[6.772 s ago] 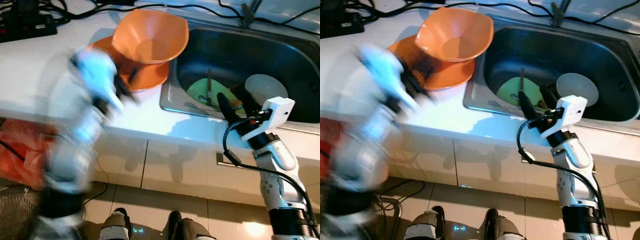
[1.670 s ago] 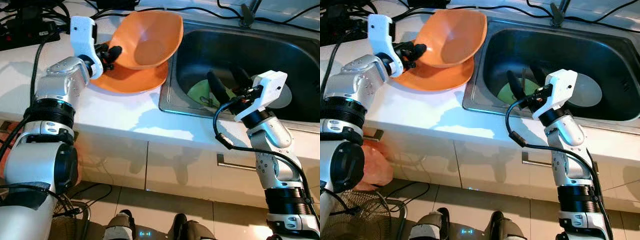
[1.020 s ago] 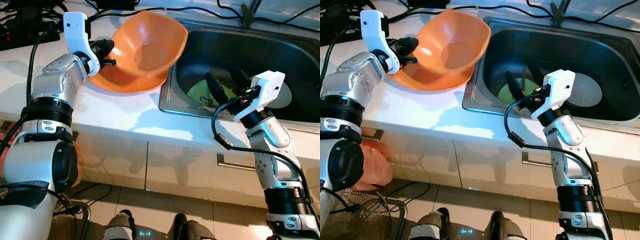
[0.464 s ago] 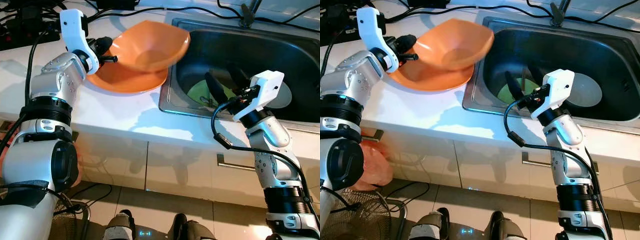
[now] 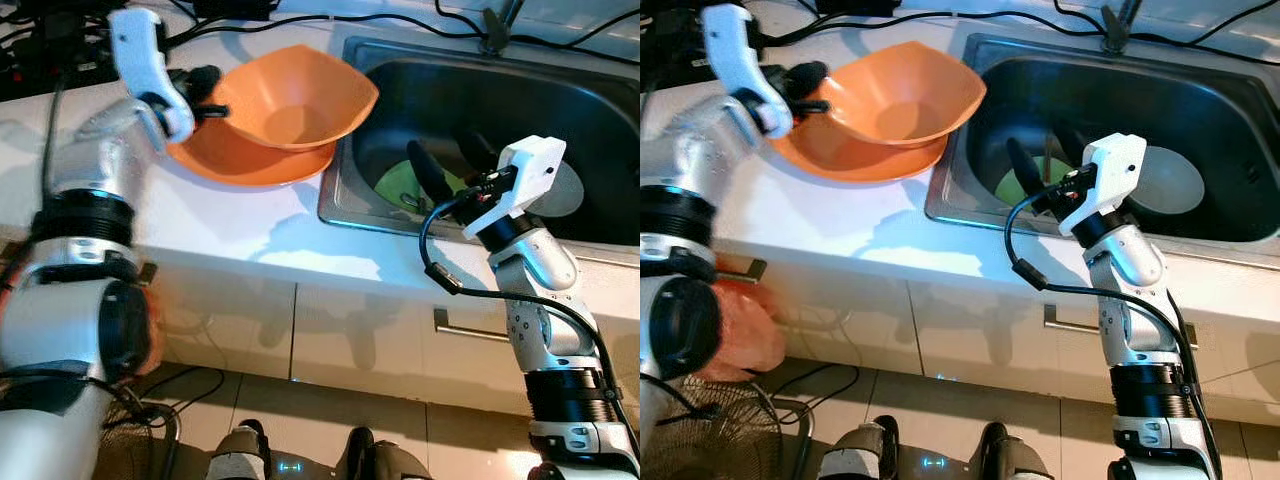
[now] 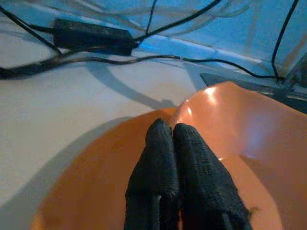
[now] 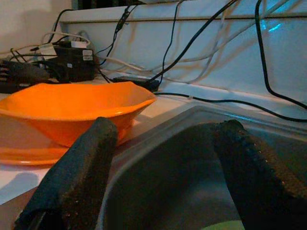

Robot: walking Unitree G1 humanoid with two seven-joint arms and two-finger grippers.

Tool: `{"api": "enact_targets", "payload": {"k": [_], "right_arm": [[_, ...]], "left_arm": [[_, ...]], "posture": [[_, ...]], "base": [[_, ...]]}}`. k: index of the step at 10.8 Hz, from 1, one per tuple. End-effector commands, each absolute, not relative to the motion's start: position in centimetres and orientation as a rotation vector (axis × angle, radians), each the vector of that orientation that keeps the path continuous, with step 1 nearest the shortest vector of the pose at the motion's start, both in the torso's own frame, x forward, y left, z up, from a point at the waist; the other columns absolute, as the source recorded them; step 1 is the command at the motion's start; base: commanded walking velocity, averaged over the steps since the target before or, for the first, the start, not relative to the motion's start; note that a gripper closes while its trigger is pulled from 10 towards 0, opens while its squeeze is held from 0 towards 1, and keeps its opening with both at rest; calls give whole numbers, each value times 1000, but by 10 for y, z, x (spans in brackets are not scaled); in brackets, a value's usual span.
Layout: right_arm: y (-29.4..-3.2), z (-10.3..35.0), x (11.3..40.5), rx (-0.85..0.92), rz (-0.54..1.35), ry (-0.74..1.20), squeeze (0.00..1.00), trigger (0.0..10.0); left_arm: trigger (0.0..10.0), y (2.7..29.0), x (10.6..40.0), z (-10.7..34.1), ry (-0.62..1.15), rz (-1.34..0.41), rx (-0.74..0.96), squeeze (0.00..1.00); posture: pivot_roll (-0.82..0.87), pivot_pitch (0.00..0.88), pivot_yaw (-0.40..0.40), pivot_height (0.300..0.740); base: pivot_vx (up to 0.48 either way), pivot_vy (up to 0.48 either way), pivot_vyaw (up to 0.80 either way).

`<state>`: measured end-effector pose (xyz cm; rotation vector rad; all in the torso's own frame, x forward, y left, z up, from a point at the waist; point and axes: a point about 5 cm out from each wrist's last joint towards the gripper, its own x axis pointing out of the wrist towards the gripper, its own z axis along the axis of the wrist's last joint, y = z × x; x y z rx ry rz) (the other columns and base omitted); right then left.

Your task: Kitchen organization

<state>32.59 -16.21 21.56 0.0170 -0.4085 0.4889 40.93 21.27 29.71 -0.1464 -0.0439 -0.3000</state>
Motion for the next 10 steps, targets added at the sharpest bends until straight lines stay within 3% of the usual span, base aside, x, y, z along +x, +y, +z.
{"api": "enact_targets", "payload": {"k": [1,10], "right_arm": [[-164,214,326,5,484,-408,0,10000],[-161,211,327,7,489,-398,0,10000]], "left_arm": [[10000,213,408,311,-77,-319,-100,1000],[10000,222,396,315,-47,-357,-97,1000]], "posture": [[206,189,-57,740],[215,192,-55,740]], "base": [[0,0,0],[0,0,0]]}}
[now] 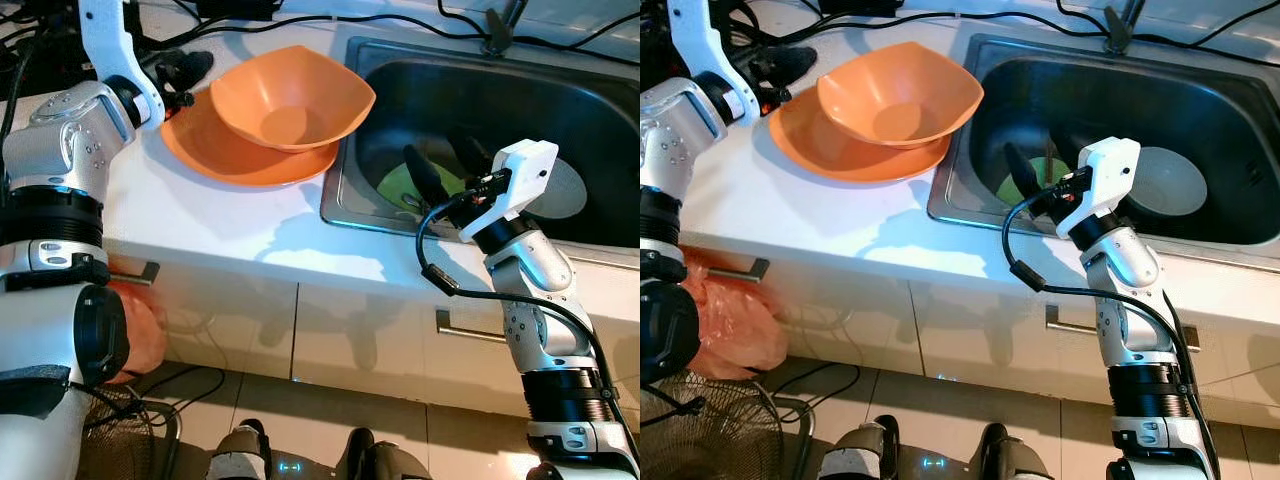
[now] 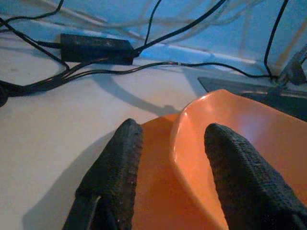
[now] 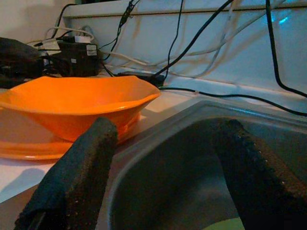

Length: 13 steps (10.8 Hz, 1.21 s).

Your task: Kitchen organization

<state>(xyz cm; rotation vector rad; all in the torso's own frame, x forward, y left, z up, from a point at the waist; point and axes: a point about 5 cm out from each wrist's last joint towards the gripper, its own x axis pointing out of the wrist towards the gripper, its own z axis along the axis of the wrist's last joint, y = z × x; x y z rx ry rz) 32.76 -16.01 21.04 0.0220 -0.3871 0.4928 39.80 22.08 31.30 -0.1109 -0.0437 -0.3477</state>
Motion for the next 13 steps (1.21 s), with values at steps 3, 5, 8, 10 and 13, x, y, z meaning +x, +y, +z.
{"api": "enact_targets", "payload": {"k": [3,5,8,10,13], "right_arm": [[-161,210,328,8,489,-394,0,10000],[-160,210,327,8,491,-394,0,10000],[-159,210,327,8,494,-393,0,10000],[-159,210,327,8,496,-394,0,10000],[-156,210,327,8,509,-395,0,10000]], "left_arm": [[10000,213,397,303,28,-370,-114,1000],[10000,208,398,290,98,-381,-113,0],[10000,200,400,277,149,-407,-117,0],[10000,196,400,272,163,-421,-117,0],[10000,185,399,266,176,-450,-115,0]], "posture": [[213,192,-52,740],[212,193,-51,740],[210,193,-47,740],[210,190,-46,740],[213,185,-46,740]], "base": [[0,0,0],[0,0,0],[0,0,0],[0,0,0],[0,0,0]]}}
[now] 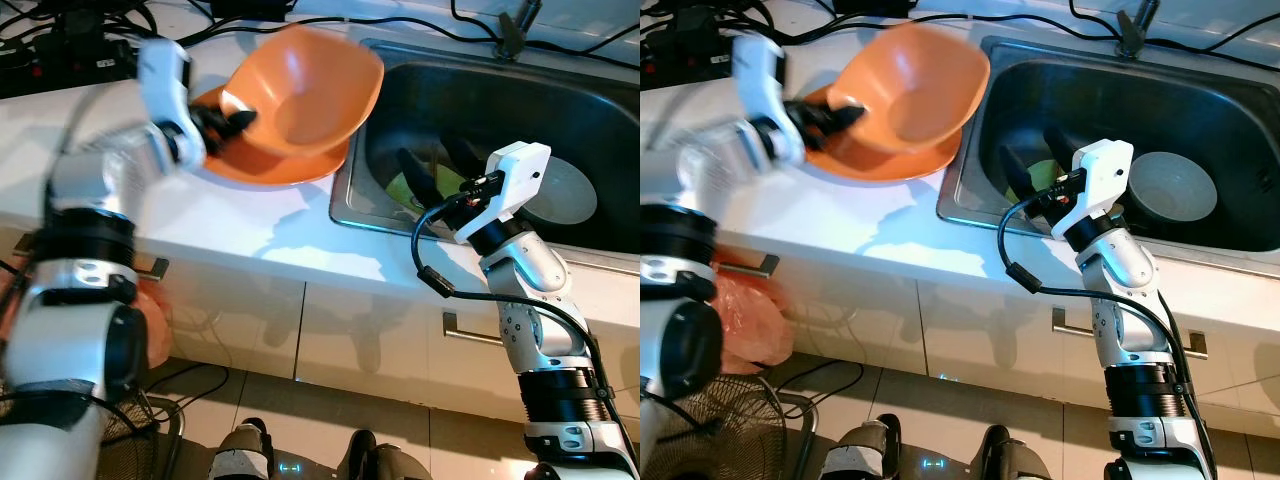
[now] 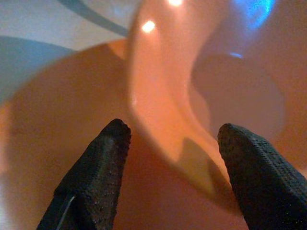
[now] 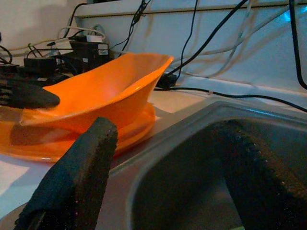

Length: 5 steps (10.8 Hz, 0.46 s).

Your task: Kitchen organization

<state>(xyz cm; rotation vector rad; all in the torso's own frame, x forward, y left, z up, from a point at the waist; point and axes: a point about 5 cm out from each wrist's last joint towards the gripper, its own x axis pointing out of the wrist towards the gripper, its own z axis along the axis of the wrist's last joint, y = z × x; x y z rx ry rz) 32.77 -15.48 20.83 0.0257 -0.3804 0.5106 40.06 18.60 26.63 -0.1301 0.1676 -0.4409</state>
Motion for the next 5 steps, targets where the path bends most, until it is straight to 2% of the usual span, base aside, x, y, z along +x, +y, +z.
{"api": "enact_targets", "payload": {"k": [1,2,3,5], "right_arm": [[-156,210,327,7,510,-395,0,10000],[-155,210,327,6,513,-395,0,10000],[-155,210,327,5,517,-395,0,10000],[-155,210,327,1,515,-397,0,10000]], "left_arm": [[9020,182,399,266,177,-457,-115,0],[9686,178,398,265,179,-474,-117,0],[0,176,398,265,166,-481,-126,0],[0,176,398,269,147,-480,-135,0]], "posture": [[213,184,-46,740],[213,181,-46,740],[212,179,-48,740],[210,183,-50,740]], "base": [[0,0,0],[0,0,0],[0,0,0],[0,0,0]]}}
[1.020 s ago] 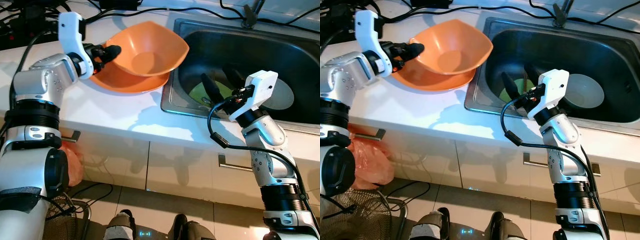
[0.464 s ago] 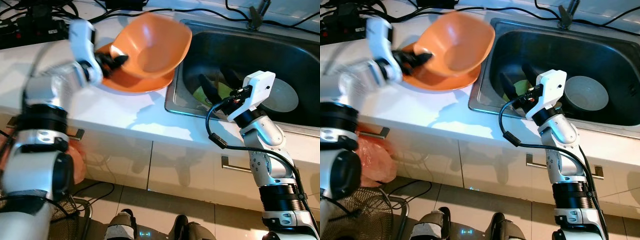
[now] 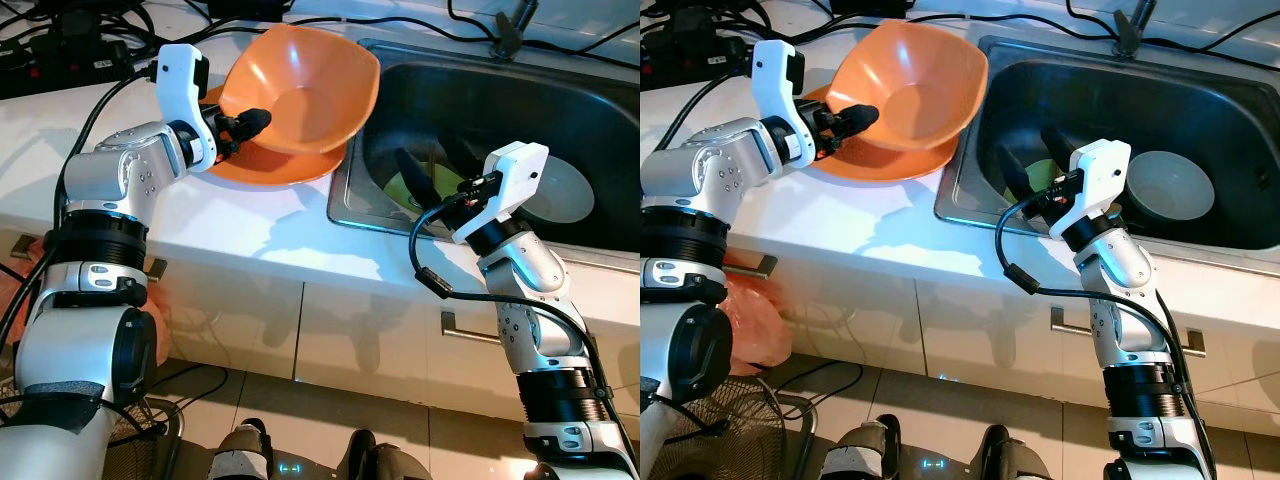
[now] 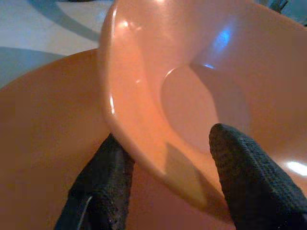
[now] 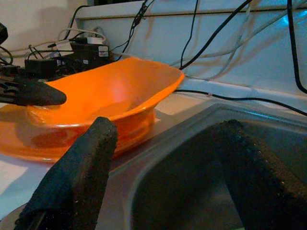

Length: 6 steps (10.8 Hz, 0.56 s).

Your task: Kitchen organization

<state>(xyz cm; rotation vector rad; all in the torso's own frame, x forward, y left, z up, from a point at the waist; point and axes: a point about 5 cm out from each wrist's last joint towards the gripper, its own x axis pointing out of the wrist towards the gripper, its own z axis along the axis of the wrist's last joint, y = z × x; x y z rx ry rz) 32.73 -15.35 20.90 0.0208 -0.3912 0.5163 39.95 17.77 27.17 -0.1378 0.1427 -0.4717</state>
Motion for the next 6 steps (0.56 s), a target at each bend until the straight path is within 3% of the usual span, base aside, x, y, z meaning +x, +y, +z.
{"api": "enact_targets", "payload": {"k": [1,6], "right_arm": [[-156,210,328,0,513,-397,0,10000],[-156,210,328,-2,513,-396,0,10000]], "left_arm": [[0,177,398,268,144,-474,-137,0],[0,186,399,273,116,-436,-147,0]], "posture": [[211,185,-51,740],[213,188,-55,740]], "base": [[0,0,0],[0,0,0]]}}
